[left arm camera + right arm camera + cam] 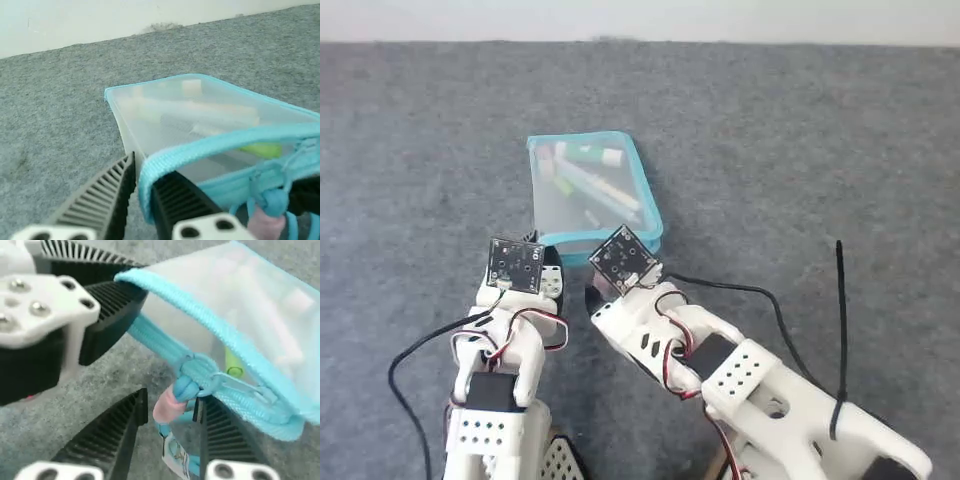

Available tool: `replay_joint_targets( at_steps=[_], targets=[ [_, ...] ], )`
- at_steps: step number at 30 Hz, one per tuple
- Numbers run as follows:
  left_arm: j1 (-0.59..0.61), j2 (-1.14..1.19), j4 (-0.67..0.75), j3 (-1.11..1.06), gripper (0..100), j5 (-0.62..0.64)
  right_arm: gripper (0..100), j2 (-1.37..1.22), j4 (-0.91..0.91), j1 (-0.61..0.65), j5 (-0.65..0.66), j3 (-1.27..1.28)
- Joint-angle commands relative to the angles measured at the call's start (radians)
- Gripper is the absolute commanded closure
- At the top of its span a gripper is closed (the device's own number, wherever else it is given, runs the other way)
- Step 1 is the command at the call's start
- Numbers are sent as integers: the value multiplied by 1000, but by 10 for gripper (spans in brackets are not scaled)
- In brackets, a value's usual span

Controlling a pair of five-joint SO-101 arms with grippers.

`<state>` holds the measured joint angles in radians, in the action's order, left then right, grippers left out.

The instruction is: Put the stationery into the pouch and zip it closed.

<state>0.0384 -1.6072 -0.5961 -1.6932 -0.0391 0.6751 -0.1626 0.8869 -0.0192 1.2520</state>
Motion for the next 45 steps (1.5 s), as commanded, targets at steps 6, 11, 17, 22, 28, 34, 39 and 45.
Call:
replay_joint_targets(
  at_steps=[6, 11, 17, 22, 28, 34, 39, 45],
  targets=[
    [-8, -17, 34, 33, 988, -14, 842, -170, 193, -28, -15, -21],
    [-8, -17, 34, 31, 988, -14, 889, -188, 148, -111, -12, -21],
    [-8, -17, 35, 30, 988, -17, 980, -111, -4, -229, -9, -25],
    [-8, -17, 35, 30, 988, -17, 991, 97, -423, -237, 2, -153],
    [-8, -17, 35, 33, 988, -15, 991, 394, -759, -162, 181, -262],
    [-8, -17, 35, 33, 988, -15, 988, 483, -822, 216, 264, -203],
    [-8, -17, 35, 31, 988, -17, 843, 483, -834, 311, 296, -187],
    [-9, -17, 37, 35, 988, -14, 573, 486, -852, 268, 302, -192]
  ],
)
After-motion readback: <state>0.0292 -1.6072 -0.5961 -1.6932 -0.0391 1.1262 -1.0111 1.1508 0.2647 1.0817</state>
